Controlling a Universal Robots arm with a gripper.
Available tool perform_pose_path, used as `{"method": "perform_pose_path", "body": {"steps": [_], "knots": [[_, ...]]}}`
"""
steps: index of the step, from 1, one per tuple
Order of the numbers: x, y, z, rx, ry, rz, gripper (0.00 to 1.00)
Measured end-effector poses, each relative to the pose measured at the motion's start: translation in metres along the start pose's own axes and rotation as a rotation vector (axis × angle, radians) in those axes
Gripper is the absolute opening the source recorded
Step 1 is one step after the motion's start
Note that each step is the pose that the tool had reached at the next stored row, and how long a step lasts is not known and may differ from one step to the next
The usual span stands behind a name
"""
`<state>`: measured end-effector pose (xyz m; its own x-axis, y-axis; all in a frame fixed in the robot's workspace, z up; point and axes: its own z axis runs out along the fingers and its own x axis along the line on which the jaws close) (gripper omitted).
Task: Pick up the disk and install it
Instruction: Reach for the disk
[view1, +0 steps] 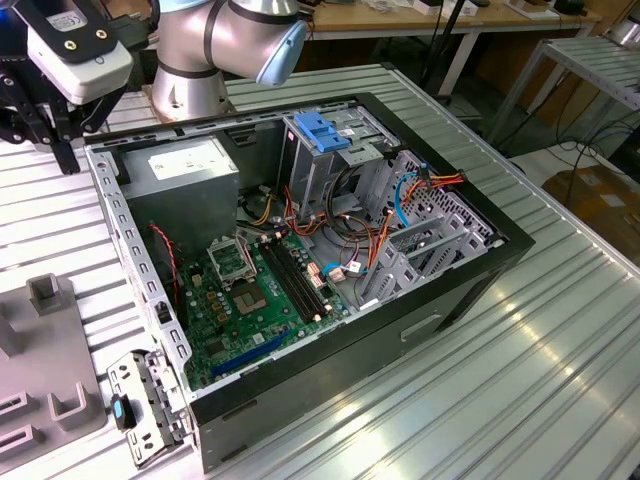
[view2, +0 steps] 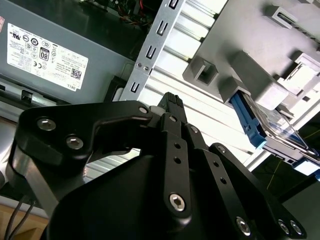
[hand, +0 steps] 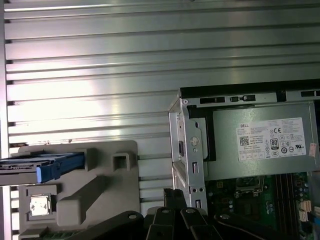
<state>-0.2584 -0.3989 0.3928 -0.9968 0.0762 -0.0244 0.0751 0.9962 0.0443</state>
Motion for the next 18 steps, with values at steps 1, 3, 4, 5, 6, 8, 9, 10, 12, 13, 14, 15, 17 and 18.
{"method": "perform_pose_path", "body": {"steps": [1, 3, 4, 5, 6, 8, 9, 10, 12, 13, 14, 15, 17, 18], "knots": [[0.0004, 0.0, 0.0, 0.0, 0.0, 0.0, 0.11], [0.0016, -0.0001, 0.0, 0.0, 0.0, 0.0, 0.11], [0.002, -0.0001, 0.0, 0.0, 0.0, 0.0, 0.11], [0.0026, -0.0002, -0.0001, 0.0, 0.0, 0.0, 0.11], [0.003, -0.0002, -0.0001, 0.0, 0.0, 0.0, 0.11], [0.0039, -0.0003, -0.0001, 0.0, 0.0, 0.0, 0.11], [0.0043, -0.0003, -0.0001, 0.0, 0.0, 0.0, 0.11], [0.0048, -0.0003, -0.0002, 0.0, 0.0001, 0.0, 0.11], [0.0055, -0.0004, -0.0001, 0.0, 0.0, 0.0, 0.11], [0.0062, -0.0005, -0.0002, 0.0, 0.0, 0.0, 0.11], [0.0066, -0.0005, -0.0002, 0.0, 0.0, 0.0, 0.11], [0.007, -0.0005, -0.0002, 0.0, -0.0001, 0.0, 0.11], [0.0096, -0.0007, -0.0003, 0.0, 0.0, 0.0, 0.11], [0.0116, -0.0009, -0.0003, 0.0, 0.0, 0.0, 0.11]]}}
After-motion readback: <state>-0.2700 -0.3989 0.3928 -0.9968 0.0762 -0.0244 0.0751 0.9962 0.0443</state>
